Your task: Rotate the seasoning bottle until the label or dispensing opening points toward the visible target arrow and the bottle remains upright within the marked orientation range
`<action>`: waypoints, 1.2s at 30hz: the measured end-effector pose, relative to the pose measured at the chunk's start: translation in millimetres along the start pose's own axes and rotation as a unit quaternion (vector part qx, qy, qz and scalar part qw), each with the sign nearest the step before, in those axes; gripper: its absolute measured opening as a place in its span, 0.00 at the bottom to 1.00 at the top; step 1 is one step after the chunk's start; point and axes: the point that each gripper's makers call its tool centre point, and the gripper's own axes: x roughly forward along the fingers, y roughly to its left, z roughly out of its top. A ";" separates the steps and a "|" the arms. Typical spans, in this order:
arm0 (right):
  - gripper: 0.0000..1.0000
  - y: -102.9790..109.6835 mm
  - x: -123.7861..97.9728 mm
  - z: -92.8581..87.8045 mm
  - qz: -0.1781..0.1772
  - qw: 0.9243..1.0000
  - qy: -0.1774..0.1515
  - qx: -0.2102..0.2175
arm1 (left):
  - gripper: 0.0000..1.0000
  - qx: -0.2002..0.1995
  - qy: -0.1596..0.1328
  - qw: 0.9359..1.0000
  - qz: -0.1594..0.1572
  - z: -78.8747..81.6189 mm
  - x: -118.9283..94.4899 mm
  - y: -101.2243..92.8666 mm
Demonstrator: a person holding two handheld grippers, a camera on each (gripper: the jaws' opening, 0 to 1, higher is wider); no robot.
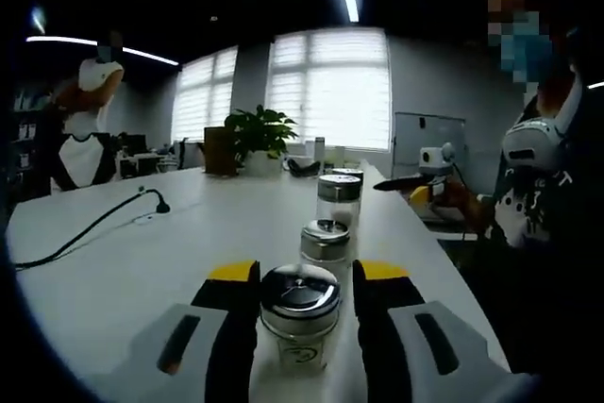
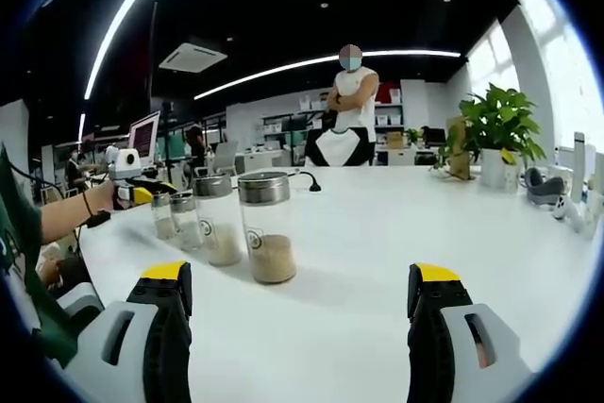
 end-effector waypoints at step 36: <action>0.99 9.8 2.7 2.5 0.016 1.000 -0.014 -0.003 | 0.34 -0.020 0.007 0.999 0.047 -7.8 -0.8 4.7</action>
